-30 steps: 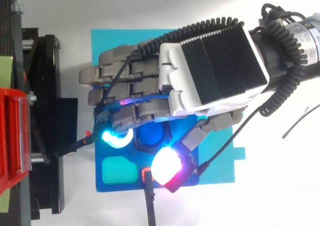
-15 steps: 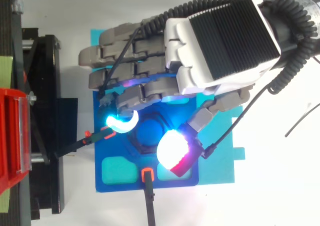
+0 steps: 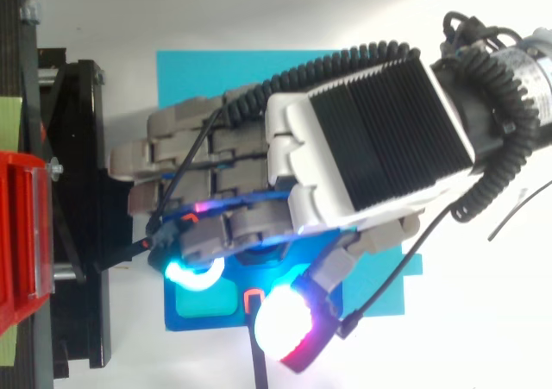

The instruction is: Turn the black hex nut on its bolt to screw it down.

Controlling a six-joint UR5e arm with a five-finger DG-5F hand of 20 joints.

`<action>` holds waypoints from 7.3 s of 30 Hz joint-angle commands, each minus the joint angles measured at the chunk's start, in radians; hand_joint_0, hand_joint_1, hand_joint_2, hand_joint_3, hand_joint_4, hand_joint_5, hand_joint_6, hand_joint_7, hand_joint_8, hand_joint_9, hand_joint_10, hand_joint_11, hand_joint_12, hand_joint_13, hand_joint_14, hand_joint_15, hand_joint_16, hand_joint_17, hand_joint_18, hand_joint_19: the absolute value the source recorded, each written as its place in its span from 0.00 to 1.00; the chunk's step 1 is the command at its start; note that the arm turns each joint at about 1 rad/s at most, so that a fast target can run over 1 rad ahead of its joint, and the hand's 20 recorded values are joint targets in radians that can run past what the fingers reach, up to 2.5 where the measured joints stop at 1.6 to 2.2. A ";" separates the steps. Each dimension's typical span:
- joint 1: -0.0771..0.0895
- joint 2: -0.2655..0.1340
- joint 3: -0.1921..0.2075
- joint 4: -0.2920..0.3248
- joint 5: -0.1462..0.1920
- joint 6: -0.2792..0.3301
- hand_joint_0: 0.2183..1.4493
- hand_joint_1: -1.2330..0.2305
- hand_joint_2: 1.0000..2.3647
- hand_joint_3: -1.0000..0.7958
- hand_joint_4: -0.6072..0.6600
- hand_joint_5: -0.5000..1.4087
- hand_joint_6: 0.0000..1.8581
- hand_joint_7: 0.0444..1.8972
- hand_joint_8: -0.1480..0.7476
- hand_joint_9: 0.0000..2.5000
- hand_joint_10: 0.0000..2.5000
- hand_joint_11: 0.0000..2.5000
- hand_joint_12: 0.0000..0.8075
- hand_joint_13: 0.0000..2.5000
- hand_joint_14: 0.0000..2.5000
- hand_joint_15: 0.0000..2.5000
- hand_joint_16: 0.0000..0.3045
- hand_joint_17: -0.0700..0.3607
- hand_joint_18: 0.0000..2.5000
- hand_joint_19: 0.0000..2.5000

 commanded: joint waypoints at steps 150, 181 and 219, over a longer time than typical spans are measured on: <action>0.029 -0.001 -0.019 -0.013 -0.006 -0.055 0.24 0.54 0.00 0.28 0.65 0.21 0.27 0.60 0.51 0.18 0.00 0.05 0.44 0.10 0.00 0.00 0.18 0.45 0.14 0.08; 0.033 -0.002 -0.073 0.074 0.009 -0.060 0.24 0.54 0.00 0.28 0.66 0.21 0.27 0.56 0.51 0.18 0.00 0.05 0.44 0.10 0.00 0.00 0.18 0.45 0.14 0.08; 0.032 -0.065 -0.027 0.119 0.000 -0.046 0.24 0.54 0.00 0.28 0.67 0.21 0.27 0.55 0.51 0.18 0.00 0.05 0.44 0.10 0.00 0.00 0.18 0.44 0.13 0.08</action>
